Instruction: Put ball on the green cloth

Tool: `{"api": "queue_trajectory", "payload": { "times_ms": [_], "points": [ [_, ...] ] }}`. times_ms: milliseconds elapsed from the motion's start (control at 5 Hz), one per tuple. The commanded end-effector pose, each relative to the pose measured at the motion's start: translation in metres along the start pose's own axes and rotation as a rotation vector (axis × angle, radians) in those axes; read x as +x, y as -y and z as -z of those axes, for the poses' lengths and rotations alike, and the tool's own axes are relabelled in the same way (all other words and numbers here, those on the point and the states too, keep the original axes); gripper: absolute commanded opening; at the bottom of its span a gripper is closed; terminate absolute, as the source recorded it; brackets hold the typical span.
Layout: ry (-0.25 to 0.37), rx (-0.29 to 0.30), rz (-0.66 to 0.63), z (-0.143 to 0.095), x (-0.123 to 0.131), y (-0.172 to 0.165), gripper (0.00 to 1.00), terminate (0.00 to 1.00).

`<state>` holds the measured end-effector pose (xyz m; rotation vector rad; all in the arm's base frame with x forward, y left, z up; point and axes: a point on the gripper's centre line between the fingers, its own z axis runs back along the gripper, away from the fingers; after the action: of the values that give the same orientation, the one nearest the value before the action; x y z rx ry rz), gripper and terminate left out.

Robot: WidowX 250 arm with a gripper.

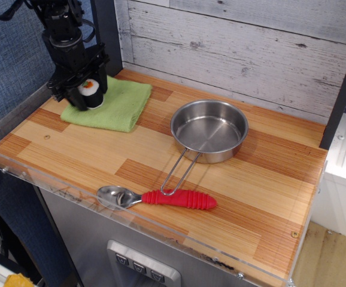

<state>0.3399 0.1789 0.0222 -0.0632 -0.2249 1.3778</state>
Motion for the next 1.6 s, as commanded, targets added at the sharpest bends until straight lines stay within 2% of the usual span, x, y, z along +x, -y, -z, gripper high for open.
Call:
{"api": "queue_trajectory", "payload": {
  "times_ms": [0, 200, 400, 600, 1000, 1200, 1400],
  "points": [
    [0.033, -0.049, -0.03, -0.026, 0.008, -0.001, 1.0, 0.0],
    [0.033, -0.058, -0.024, -0.031, 0.006, 0.001, 1.0, 0.0],
    [-0.016, -0.109, -0.033, -0.043, 0.006, 0.003, 1.0, 0.0],
    [-0.011, -0.156, -0.044, -0.069, 0.01, 0.007, 1.0, 0.0],
    [0.004, -0.207, -0.048, -0.126, 0.013, 0.006, 1.0, 0.0],
    [-0.025, -0.246, -0.06, -0.149, 0.015, 0.004, 1.0, 0.0],
    [-0.023, -0.266, -0.056, -0.163, 0.017, 0.001, 1.0, 0.0]
  ]
}}
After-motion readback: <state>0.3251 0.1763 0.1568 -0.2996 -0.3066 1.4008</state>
